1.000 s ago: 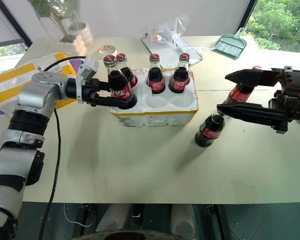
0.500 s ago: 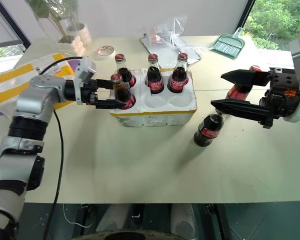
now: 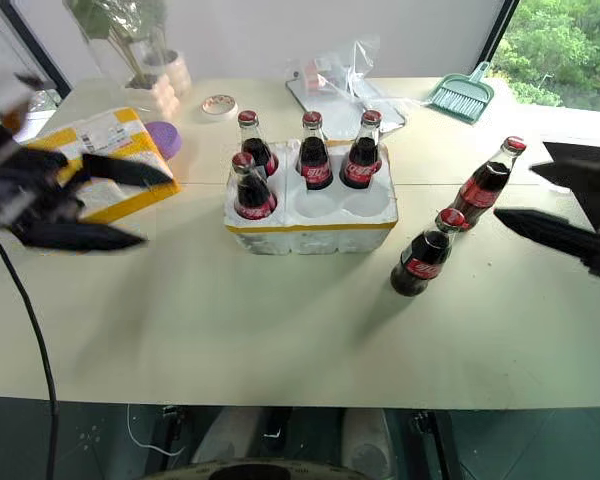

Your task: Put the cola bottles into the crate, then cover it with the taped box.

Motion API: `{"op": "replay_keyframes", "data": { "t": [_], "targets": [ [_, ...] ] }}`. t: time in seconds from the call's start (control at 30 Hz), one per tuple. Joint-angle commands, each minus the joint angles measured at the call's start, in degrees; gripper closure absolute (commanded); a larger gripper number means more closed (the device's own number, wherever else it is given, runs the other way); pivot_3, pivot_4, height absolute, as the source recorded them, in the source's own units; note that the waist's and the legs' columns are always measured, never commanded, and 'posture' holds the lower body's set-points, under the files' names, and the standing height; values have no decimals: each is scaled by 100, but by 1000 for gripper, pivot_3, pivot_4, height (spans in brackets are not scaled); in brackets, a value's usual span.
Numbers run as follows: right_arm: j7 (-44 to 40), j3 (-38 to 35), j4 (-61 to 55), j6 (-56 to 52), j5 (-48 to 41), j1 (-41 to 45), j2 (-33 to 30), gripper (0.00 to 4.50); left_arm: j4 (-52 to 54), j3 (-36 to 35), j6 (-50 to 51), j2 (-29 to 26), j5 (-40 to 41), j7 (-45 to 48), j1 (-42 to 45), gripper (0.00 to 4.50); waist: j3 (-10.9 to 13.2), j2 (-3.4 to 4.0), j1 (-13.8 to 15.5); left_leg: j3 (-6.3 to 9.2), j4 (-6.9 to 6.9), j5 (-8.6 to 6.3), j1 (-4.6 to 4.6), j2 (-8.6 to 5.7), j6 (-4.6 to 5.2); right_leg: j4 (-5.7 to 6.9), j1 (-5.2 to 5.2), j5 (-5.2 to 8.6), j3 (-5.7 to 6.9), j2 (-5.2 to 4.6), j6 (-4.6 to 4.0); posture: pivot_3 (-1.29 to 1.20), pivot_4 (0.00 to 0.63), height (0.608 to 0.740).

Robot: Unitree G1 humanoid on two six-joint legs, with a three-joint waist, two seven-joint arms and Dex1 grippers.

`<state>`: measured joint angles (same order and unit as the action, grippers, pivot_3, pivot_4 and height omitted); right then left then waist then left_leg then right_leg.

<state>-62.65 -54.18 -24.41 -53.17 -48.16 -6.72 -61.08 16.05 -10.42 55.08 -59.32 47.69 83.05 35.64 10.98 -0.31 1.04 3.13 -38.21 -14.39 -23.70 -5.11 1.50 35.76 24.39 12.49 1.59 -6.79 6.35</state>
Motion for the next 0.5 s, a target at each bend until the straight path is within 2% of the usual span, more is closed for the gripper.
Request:
{"op": "replay_keyframes", "data": {
  "t": [0.03, 0.13, 0.27, 0.5],
  "targets": [
    [159, -218, -561, 196, 204, -641, 569, 0, 8, 187, -516, 34, -282, -94, -42, 33, -3, -7, -16, 1, 0, 0, 5, 2, 0, -1, -5, 1, 0, 2, -1, 0, 150, 738],
    [517, -4, -953, 389, 209, -1025, 1212, 0, -67, 428, -799, 148, -460, -144, -23, 33, -4, -2, -26, -1, 5, -1, 9, 2, 0, -14, -10, 1, -2, 0, -1, 0, 150, 738],
    [1098, 590, -1120, 681, 253, -1017, 1901, 0, -108, 566, -972, 259, -512, -190, -9, 33, -8, -9, -39, -2, 14, -1, 11, 3, 0, -21, -8, -1, -5, 3, 0, 0, 150, 738],
    [1635, 1809, -658, 1237, 682, -545, 2251, 0, -109, 596, -1043, 300, -484, -274, -2, 33, -8, -7, -31, -2, 15, -1, 12, 2, -1, -24, -7, -1, -5, 3, -1, 0, 150, 738]
  ]
}}
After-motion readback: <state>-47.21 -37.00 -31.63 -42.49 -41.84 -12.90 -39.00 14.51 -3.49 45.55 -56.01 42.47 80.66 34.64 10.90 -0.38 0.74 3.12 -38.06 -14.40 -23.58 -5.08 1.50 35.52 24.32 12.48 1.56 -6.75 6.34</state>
